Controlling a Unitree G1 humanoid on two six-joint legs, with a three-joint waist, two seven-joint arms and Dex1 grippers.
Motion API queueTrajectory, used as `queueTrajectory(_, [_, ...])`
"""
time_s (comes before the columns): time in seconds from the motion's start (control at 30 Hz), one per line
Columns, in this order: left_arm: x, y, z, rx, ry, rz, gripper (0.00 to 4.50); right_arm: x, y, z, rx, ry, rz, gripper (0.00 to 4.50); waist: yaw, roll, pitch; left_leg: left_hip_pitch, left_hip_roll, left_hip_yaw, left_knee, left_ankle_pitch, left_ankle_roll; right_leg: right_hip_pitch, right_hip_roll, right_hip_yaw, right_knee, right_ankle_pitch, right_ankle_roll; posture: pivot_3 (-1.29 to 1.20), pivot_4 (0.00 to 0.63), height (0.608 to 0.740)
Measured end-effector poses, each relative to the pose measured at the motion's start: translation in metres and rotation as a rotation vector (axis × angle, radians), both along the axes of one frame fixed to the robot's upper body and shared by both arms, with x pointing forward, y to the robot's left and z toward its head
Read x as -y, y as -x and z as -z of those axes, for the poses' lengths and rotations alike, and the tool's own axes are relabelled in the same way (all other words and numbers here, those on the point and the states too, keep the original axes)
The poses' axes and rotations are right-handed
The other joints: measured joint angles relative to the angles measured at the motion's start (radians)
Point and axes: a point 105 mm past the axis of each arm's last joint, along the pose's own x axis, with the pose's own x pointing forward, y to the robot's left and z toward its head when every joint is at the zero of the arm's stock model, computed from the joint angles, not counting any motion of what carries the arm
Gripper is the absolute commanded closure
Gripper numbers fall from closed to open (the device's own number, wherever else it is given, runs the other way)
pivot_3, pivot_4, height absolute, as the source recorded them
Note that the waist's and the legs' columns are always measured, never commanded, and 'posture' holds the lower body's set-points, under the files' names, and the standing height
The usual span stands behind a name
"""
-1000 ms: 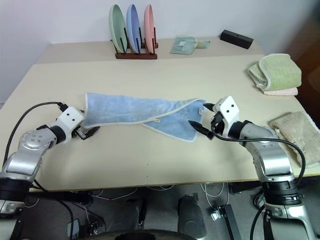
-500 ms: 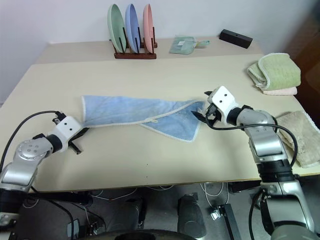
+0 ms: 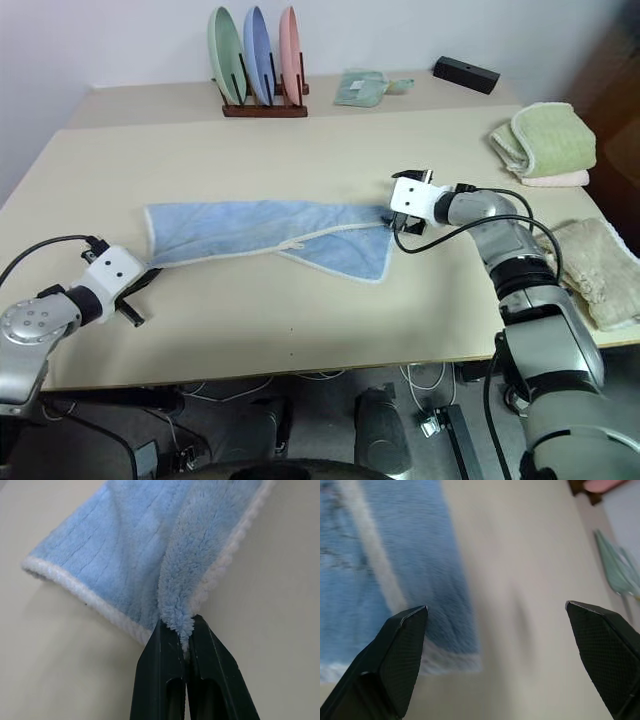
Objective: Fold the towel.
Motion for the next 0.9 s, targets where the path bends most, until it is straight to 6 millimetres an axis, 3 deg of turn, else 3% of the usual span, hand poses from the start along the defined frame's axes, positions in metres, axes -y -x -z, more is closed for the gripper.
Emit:
queueTrajectory(0.03, [0.000, 0.000, -0.001, 0.003, -0.001, -0.001, 4.50, 0.000, 0.000, 0.000, -0.007, 0.004, -0.008, 1.25, 0.000, 0.000, 0.000, 0.000, 0.000, 0.000, 0.000, 0.000, 0.000, 0.000, 0.000, 0.000, 0.000, 0.000, 0.000, 0.00, 0.150, 0.740])
queueTrajectory(0.17, [0.000, 0.000, -0.002, 0.008, -0.002, -0.006, 4.50, 0.001, 0.001, -0.005, -0.011, -0.005, -0.025, 1.25, 0.002, 0.000, 0.000, 0.000, 0.000, 0.000, 0.000, 0.000, 0.000, 0.000, 0.000, 0.000, 0.000, 0.000, 0.000, 0.00, 0.150, 0.740])
queueTrajectory(0.2, [0.000, 0.000, -0.002, 0.009, -0.002, -0.005, 4.50, 0.002, 0.002, -0.007, -0.018, -0.022, -0.029, 0.58, 0.002, 0.000, 0.000, 0.000, 0.000, 0.000, 0.000, 0.000, 0.000, 0.000, 0.000, 0.000, 0.000, 0.000, 0.000, 0.00, 0.150, 0.740])
queueTrajectory(0.23, [0.000, 0.001, -0.002, 0.008, -0.003, -0.006, 4.50, 0.003, 0.003, -0.011, -0.022, -0.033, -0.035, 0.20, 0.002, 0.000, 0.000, 0.000, 0.000, 0.000, 0.000, 0.000, 0.000, 0.000, 0.000, 0.000, 0.000, 0.000, 0.000, 0.00, 0.150, 0.740])
queueTrajectory(0.27, [0.000, 0.001, -0.002, 0.008, -0.003, -0.006, 4.50, 0.004, 0.004, -0.014, -0.021, -0.037, -0.043, 0.09, 0.002, 0.000, 0.000, 0.000, 0.000, 0.000, 0.000, 0.000, 0.000, 0.000, 0.000, 0.000, 0.000, 0.000, 0.000, 0.00, 0.150, 0.740])
queueTrajectory(0.37, [0.001, 0.001, -0.002, 0.011, -0.003, -0.005, 4.50, 0.012, 0.014, -0.019, -0.021, 0.005, -0.074, 0.09, 0.005, 0.000, 0.000, 0.000, 0.000, 0.000, 0.000, 0.000, 0.000, 0.001, 0.000, 0.000, 0.000, 0.000, 0.000, 0.00, 0.150, 0.740])
queueTrajectory(0.47, [0.001, 0.001, -0.002, 0.010, -0.003, -0.005, 4.50, 0.018, 0.022, -0.009, -0.028, 0.054, -0.079, 0.09, 0.004, 0.000, 0.000, 0.000, 0.000, 0.000, 0.000, 0.000, 0.000, 0.001, 0.000, 0.000, 0.000, 0.000, 0.000, 0.00, 0.150, 0.740])
queueTrajectory(0.77, [0.001, 0.000, -0.003, 0.016, -0.002, -0.003, 4.50, 0.005, 0.007, 0.001, 0.089, 0.095, -0.030, 0.09, 0.002, 0.001, 0.001, 0.001, 0.000, 0.001, 0.000, 0.000, 0.000, 0.000, 0.000, 0.001, 0.001, 0.000, 0.000, 0.00, 0.150, 0.740])
queueTrajectory(0.87, [0.001, 0.000, -0.003, 0.015, -0.001, -0.004, 4.50, 0.000, 0.000, -0.002, 0.134, 0.102, -0.025, 0.92, 0.003, 0.001, 0.001, 0.001, 0.000, 0.000, 0.000, 0.000, 0.000, 0.000, 0.000, 0.001, 0.001, 0.000, 0.000, 0.00, 0.150, 0.740])
queueTrajectory(0.9, [0.001, 0.000, -0.003, 0.015, -0.001, -0.004, 4.50, -0.004, -0.001, -0.003, 0.144, 0.106, -0.034, 1.41, 0.003, 0.001, 0.001, 0.001, 0.000, 0.001, 0.000, 0.000, 0.000, 0.000, 0.000, 0.001, 0.001, 0.000, 0.000, 0.00, 0.150, 0.740])
